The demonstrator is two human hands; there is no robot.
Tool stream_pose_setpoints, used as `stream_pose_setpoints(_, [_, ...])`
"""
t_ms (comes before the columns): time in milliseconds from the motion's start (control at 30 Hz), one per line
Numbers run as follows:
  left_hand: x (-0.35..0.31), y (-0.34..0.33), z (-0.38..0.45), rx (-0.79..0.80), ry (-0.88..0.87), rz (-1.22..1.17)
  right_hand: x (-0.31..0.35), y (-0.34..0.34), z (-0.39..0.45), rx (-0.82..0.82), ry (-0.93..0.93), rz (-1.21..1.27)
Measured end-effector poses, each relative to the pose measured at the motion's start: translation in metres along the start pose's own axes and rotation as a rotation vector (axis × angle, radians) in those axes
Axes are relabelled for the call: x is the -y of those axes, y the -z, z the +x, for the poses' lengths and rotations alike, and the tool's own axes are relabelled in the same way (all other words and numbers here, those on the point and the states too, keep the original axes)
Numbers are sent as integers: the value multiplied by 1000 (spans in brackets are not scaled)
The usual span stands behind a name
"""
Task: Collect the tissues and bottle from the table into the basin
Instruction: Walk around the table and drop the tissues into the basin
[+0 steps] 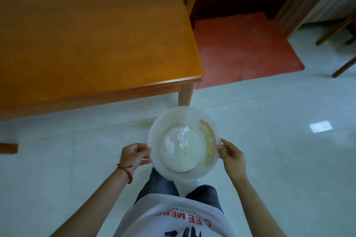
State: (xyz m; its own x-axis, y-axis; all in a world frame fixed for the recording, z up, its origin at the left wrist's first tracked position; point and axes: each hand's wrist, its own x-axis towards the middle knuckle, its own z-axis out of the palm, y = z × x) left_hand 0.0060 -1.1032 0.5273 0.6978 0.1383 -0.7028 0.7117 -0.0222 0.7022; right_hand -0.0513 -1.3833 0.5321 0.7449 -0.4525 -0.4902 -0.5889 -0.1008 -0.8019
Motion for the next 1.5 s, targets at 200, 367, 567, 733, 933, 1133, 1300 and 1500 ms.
stream_pose_setpoints(200, [6,-71,-26,134,-52,138,-42,75,-26,-169,-33,94])
stream_pose_setpoints(367, [17,-138,-50,272,-85,272,-80,135,-56,-320,-81,166])
stream_pose_setpoints(567, [26,-207,-73,409,-115,400,-112,188,-87,-494,-139,280])
stream_pose_setpoints(733, [24,-257,-80,491,-143,476,-125,217,-93,-606,-175,347])
stream_pose_setpoints(933, [6,-310,-66,545,-151,530,-125,241,-63,-655,-207,369])
stream_pose_setpoints(1133, [-35,-363,-28,555,-131,519,-97,268,10,-638,-185,338])
stream_pose_setpoints(1300, [-80,-405,6,534,-104,478,-61,293,80,-600,-161,317])
stream_pose_setpoints(1500, [-121,-448,32,505,-84,412,-27,323,150,-543,-113,298])
